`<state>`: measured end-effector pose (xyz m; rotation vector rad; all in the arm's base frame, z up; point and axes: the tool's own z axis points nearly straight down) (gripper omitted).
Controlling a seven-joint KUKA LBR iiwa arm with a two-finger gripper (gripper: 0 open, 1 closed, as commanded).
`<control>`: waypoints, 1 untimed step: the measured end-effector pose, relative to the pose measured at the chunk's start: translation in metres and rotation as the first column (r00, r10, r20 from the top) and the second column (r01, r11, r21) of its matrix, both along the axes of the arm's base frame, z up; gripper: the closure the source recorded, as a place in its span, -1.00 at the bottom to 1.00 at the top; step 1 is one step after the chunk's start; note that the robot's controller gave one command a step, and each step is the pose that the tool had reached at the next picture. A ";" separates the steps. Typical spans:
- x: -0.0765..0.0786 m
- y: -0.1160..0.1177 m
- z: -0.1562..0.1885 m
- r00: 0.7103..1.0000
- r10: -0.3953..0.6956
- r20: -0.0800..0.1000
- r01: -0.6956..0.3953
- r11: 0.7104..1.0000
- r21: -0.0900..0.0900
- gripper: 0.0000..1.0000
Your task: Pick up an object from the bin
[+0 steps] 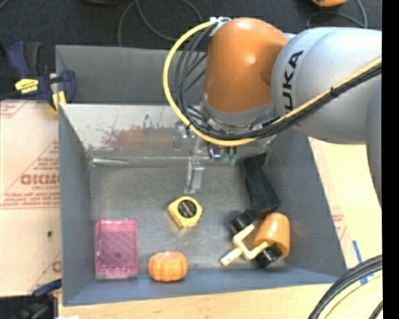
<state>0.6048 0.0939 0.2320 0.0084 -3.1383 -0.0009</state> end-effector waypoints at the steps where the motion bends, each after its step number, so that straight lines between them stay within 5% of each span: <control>1: 0.001 0.000 0.005 1.000 -0.002 0.008 0.002 1.000 0.001 -1.00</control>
Offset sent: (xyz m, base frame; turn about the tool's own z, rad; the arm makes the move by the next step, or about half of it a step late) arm -0.0420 -0.0480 -0.1620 -0.1961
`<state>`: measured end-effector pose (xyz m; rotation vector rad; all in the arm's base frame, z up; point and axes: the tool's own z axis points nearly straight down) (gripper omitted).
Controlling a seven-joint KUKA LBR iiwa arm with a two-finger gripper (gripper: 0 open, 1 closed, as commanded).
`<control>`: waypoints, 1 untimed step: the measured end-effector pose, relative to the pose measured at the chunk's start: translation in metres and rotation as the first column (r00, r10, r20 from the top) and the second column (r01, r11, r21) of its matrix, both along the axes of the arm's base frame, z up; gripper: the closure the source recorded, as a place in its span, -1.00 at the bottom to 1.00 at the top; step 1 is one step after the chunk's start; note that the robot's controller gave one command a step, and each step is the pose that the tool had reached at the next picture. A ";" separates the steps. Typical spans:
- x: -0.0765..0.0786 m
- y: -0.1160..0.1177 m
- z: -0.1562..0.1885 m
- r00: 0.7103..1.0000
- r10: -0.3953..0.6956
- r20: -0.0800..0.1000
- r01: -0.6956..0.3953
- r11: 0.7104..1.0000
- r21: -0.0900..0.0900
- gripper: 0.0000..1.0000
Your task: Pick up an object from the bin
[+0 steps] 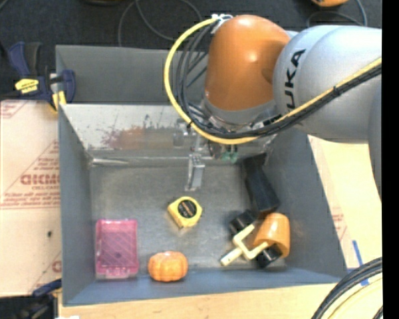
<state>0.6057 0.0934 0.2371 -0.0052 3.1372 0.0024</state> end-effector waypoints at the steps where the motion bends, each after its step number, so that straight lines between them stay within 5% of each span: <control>1: -0.015 -0.018 -0.062 0.997 0.074 0.001 -0.074 0.997 -0.002 -1.00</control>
Offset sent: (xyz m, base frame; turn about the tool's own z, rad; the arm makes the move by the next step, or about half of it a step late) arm -0.0371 -0.0486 -0.0771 -0.5789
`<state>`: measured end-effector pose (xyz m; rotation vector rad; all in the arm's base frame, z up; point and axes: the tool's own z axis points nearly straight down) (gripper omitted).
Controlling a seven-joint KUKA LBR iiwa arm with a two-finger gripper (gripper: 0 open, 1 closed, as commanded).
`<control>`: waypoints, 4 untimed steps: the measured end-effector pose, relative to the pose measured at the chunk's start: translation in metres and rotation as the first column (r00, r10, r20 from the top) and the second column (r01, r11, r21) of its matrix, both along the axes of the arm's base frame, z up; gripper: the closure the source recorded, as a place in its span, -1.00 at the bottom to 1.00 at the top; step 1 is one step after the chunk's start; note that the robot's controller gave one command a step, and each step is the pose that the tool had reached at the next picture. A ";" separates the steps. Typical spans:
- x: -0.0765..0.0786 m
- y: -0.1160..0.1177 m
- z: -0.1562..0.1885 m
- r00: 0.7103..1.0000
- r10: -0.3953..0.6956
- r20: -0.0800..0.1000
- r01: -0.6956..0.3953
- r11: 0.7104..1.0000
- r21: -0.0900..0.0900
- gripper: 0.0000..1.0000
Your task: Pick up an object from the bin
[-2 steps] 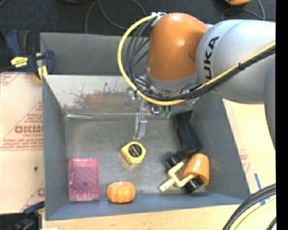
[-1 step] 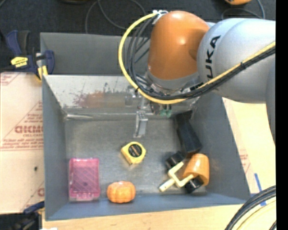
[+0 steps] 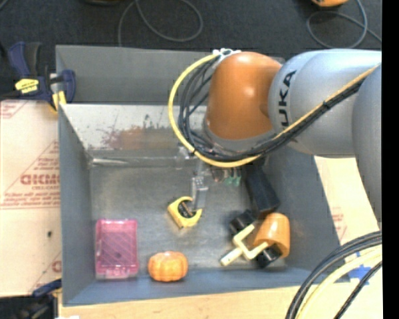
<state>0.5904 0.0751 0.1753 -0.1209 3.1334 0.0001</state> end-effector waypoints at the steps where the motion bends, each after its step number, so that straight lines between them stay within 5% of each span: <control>1: -0.013 -0.017 -0.018 0.945 0.326 -0.004 -0.326 0.945 -0.001 -1.00; 2: -0.010 -0.024 -0.038 0.899 0.438 0.001 -0.438 0.899 -0.002 -1.00; 3: -0.017 -0.025 -0.070 0.920 0.392 0.001 -0.392 0.920 -0.002 -1.00; 4: -0.018 -0.013 -0.103 0.665 0.747 0.003 -0.747 0.665 -0.008 1.00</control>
Offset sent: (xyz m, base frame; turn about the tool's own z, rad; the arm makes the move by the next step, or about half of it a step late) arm -0.0101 -0.0283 -0.0540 -0.3635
